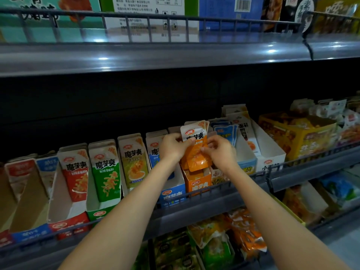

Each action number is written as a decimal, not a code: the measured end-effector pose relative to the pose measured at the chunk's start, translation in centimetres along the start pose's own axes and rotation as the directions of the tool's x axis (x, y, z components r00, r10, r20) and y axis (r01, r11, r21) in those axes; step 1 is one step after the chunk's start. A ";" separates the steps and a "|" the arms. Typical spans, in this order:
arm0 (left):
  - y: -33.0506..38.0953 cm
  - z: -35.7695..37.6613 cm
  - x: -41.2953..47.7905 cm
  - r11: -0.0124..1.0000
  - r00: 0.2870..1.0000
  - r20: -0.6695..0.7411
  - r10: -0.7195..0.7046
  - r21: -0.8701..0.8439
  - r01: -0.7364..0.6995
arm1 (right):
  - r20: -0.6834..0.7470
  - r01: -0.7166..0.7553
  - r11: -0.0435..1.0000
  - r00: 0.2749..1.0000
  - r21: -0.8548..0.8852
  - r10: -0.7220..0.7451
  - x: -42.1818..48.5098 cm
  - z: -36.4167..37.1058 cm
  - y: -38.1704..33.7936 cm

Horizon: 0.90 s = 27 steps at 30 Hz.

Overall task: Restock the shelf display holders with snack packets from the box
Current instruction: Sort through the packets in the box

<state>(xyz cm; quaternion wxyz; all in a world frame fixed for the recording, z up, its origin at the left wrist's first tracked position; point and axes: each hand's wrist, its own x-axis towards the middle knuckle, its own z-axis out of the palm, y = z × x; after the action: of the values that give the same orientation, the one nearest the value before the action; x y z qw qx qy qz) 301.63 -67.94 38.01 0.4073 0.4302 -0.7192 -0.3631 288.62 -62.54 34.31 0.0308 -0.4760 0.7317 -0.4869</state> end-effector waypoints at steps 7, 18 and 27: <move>-1.2 -0.2 1.0 0.975 0.998 -0.049 0.044 0.218 -0.032 | 0.062 0.036 0.994 0.998 -0.101 -0.030 -0.1 0.7 -0.2; -3.7 -0.3 1.6 0.929 0.994 0.007 0.111 0.355 -0.106 | -0.044 0.150 0.897 0.982 -0.416 -0.184 -1.3 2.6 1.7; -3.3 -0.7 2.1 0.891 0.971 0.086 0.222 0.387 -0.238 | -0.143 0.098 0.938 0.978 -0.333 -0.152 -1.3 3.4 2.6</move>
<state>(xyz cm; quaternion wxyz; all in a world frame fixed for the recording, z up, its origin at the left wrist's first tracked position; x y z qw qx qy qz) 302.71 -71.17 36.01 0.3382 0.4080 -0.8311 -0.1686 289.31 -63.77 30.03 -0.1400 -0.4780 0.7699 -0.3990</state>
